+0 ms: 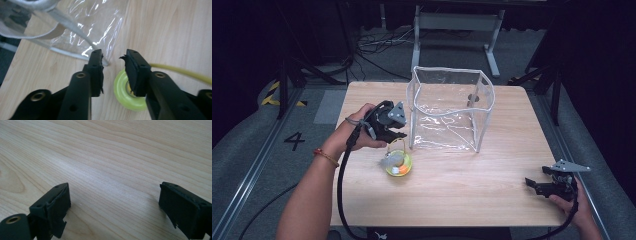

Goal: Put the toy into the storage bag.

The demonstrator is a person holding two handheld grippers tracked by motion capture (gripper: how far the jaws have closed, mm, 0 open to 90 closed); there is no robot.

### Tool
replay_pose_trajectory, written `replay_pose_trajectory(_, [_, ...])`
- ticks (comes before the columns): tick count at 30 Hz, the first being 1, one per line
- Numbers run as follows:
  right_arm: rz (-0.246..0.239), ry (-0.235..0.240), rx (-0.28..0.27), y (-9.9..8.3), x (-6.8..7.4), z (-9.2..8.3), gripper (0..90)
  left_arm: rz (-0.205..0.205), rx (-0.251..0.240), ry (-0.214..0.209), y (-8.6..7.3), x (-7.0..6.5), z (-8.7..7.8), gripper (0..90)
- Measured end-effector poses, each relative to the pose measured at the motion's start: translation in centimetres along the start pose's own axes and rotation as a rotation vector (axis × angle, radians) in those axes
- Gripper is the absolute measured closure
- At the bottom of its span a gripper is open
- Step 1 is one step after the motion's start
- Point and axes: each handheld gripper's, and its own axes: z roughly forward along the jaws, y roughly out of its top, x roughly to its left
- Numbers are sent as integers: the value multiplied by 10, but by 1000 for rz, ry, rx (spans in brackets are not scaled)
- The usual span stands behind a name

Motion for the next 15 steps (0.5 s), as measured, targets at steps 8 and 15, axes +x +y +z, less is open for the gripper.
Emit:
replay_pose_trajectory(8, [0, 1, 0, 0, 0, 0, 110, 38, 166, 31, -4, -3, 4, 589])
replay_pose_trajectory(15, [1, 1, -1, 0, 0, 0, 110, 58, 137, -33, -1, -8, 0, 516])
